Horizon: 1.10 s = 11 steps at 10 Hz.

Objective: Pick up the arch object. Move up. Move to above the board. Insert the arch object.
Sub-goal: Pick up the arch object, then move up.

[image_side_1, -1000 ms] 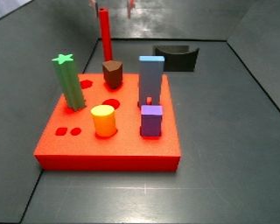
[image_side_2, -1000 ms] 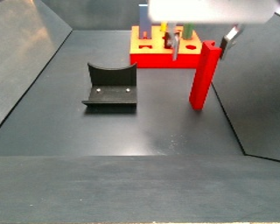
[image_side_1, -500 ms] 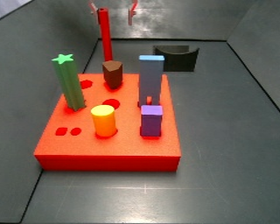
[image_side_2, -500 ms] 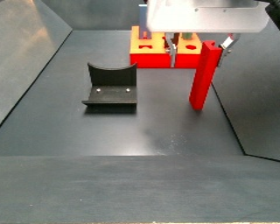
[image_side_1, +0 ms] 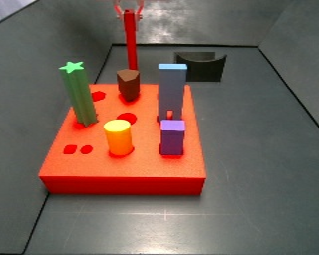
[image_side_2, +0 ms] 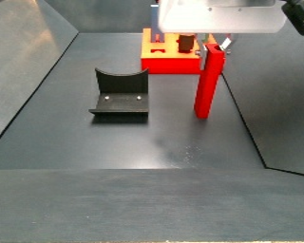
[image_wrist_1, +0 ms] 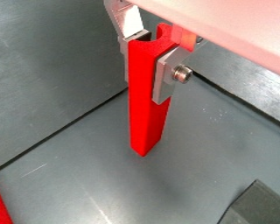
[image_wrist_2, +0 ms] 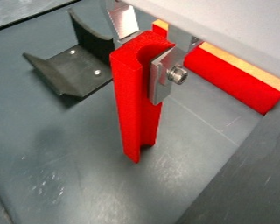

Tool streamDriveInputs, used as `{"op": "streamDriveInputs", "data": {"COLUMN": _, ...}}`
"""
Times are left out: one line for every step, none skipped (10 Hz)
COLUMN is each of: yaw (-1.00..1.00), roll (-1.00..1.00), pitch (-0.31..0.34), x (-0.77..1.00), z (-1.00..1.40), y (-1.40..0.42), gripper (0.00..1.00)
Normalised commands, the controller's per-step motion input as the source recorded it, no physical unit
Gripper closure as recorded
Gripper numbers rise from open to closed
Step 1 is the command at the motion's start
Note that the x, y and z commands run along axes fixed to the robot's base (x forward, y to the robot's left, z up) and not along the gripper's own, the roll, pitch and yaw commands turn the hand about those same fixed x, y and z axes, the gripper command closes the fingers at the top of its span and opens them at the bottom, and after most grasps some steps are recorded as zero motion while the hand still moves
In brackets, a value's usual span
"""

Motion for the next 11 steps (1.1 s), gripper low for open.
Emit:
{"op": "streamDriveInputs", "data": {"yaw": 0.00, "roll": 0.00, "pitch": 0.000, "x": 0.00, "z": 0.00, "y": 0.00, "gripper": 1.00}}
{"op": "streamDriveInputs", "data": {"yaw": 0.00, "roll": 0.00, "pitch": 0.000, "x": 0.00, "z": 0.00, "y": 0.00, "gripper": 1.00}}
{"op": "streamDriveInputs", "data": {"yaw": 0.00, "roll": 0.00, "pitch": 0.000, "x": 0.00, "z": 0.00, "y": 0.00, "gripper": 1.00}}
{"op": "streamDriveInputs", "data": {"yaw": 0.00, "roll": 0.00, "pitch": 0.000, "x": 0.00, "z": 0.00, "y": 0.00, "gripper": 1.00}}
{"op": "streamDriveInputs", "data": {"yaw": 0.00, "roll": 0.00, "pitch": 0.000, "x": 0.00, "z": 0.00, "y": 0.00, "gripper": 1.00}}
{"op": "streamDriveInputs", "data": {"yaw": 0.00, "roll": 0.00, "pitch": 0.000, "x": 0.00, "z": 0.00, "y": 0.00, "gripper": 1.00}}
{"op": "streamDriveInputs", "data": {"yaw": 0.00, "roll": 0.00, "pitch": 0.000, "x": 0.00, "z": 0.00, "y": 0.00, "gripper": 1.00}}
{"op": "streamDriveInputs", "data": {"yaw": 0.00, "roll": 0.00, "pitch": 0.000, "x": 0.00, "z": 0.00, "y": 0.00, "gripper": 1.00}}
{"op": "streamDriveInputs", "data": {"yaw": 0.00, "roll": 0.00, "pitch": 0.000, "x": 0.00, "z": 0.83, "y": 0.00, "gripper": 1.00}}
{"op": "streamDriveInputs", "data": {"yaw": -0.02, "roll": -0.01, "pitch": 0.043, "x": -0.07, "z": 0.79, "y": -0.01, "gripper": 1.00}}
{"op": "streamDriveInputs", "data": {"yaw": -0.02, "roll": -0.01, "pitch": 0.051, "x": -0.07, "z": 0.68, "y": -0.01, "gripper": 1.00}}
